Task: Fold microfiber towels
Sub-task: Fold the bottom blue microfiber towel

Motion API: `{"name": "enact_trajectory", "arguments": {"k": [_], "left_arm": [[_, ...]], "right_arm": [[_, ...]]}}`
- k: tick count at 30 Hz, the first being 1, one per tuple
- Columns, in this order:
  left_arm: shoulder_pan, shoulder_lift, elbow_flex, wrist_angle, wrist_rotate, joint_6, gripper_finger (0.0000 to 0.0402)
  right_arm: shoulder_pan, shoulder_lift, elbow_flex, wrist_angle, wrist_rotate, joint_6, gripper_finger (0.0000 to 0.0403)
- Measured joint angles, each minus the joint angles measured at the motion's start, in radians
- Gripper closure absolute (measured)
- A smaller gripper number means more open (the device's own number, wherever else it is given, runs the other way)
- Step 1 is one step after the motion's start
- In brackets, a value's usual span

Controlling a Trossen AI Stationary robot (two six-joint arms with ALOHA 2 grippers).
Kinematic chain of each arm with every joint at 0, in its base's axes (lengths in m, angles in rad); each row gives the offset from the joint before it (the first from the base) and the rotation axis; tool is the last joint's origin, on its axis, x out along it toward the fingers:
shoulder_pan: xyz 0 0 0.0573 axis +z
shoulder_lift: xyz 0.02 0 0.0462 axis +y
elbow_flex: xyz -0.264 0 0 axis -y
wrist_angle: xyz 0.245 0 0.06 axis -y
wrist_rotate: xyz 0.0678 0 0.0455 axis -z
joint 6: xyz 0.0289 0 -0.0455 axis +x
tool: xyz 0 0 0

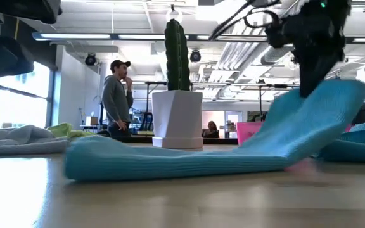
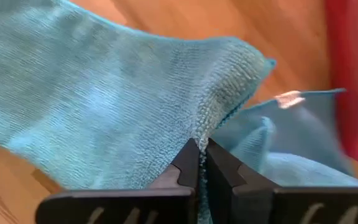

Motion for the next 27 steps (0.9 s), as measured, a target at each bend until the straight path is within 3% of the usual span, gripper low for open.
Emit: {"name": "enact_trajectory", "arguments": {"k": [4, 19, 23, 27], "left_arm": [[-0.018, -0.001, 0.0, -0.003, 0.0, -0.023, 0.0287], [-0.076, -0.002, 0.0, -0.015, -0.047, -0.009, 0.0287], [-0.078, -0.002, 0.0, -0.017, -0.108, -0.009, 0.0287], [-0.072, -0.002, 0.0, -0.028, -0.088, 0.042, 0.0287]], "right_arm": [[0.0, 0.067, 0.128, -0.101, -0.007, -0.001, 0.0403], [0.023, 0.504, 0.652, -0.097, -0.14, -0.144, 0.0403], [0.024, 0.592, 0.774, -0.095, -0.14, -0.132, 0.0403], [0.026, 0.672, 0.855, -0.085, -0.123, -0.092, 0.0403]]}}
